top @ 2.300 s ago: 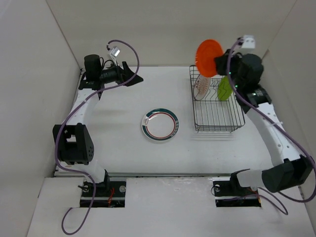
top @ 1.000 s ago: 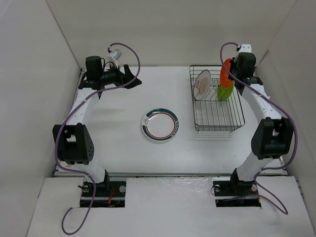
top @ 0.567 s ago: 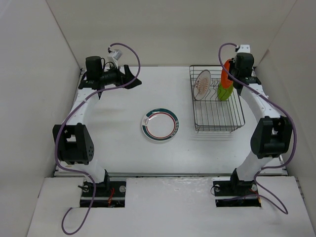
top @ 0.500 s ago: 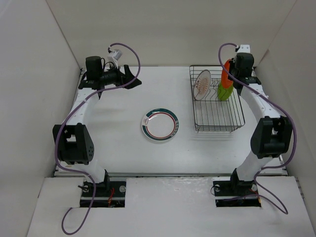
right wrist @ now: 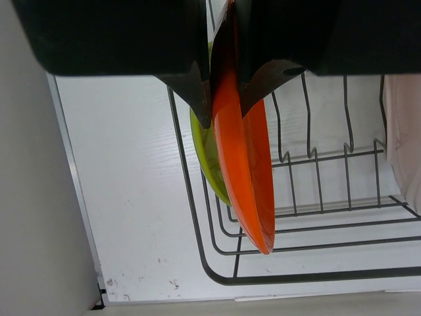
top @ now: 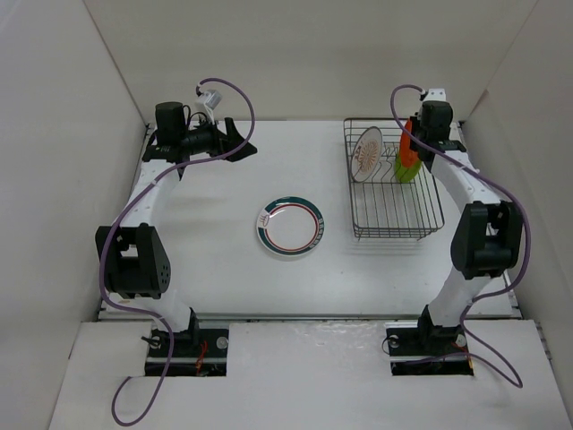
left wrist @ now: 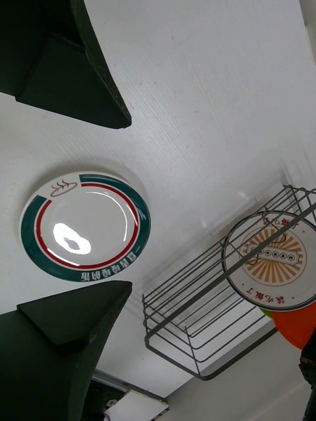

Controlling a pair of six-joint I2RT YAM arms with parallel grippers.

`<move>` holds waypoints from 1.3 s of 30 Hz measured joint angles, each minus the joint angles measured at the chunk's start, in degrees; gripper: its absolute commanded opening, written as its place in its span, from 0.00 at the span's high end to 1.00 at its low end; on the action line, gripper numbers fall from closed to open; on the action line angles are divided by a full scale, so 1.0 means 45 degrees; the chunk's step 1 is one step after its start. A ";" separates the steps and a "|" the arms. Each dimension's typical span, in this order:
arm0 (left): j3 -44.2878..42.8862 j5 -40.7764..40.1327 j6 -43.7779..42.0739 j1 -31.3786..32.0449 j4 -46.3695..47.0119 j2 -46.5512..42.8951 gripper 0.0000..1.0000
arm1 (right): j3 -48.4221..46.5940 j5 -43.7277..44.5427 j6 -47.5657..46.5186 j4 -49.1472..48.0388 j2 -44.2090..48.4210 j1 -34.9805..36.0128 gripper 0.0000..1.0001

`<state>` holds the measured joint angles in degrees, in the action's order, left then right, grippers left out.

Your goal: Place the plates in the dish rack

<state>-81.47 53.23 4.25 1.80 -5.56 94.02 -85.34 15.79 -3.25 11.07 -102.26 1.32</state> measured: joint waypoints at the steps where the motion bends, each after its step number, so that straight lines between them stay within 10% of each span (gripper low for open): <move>1: 0.0000 0.0005 0.0000 0.0000 -0.0005 0.0000 0.00 | 0.0000 0.0000 0.0000 0.0000 -0.0058 -0.0005 0.99; 19: 0.0000 0.0078 0.0000 0.0000 -0.0010 0.0000 0.00 | 0.0000 0.0316 0.0107 0.0000 -0.0811 0.0228 0.89; 25: 0.0000 0.0073 0.0000 0.0000 -0.0005 0.0000 0.00 | -0.0005 0.0330 0.0243 -0.0029 -0.0928 0.0262 0.59; 36: 0.0223 -0.0384 -0.0510 -0.0015 -0.0034 -0.0005 0.00 | -0.0024 0.0743 0.0359 0.0301 -0.0228 0.0466 0.42; 37: 0.0253 -0.0452 -0.0559 -0.0015 -0.0053 -0.0005 0.00 | -0.0024 0.0792 0.0364 0.0389 0.0151 0.0515 0.34; 38: 0.0253 -0.0549 -0.0675 -0.0015 -0.0141 0.0005 0.00 | -0.0019 0.0855 0.0374 0.0447 0.0544 0.0593 0.00; 39: 0.0253 -0.0602 -0.0835 -0.0015 -0.0253 0.0024 0.00 | -0.0019 0.0913 0.0437 0.0476 0.1064 0.0670 0.00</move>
<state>-80.34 50.52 0.49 1.74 -6.70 94.13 -85.43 19.90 -1.28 13.21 -97.47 4.34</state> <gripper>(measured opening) 0.997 0.834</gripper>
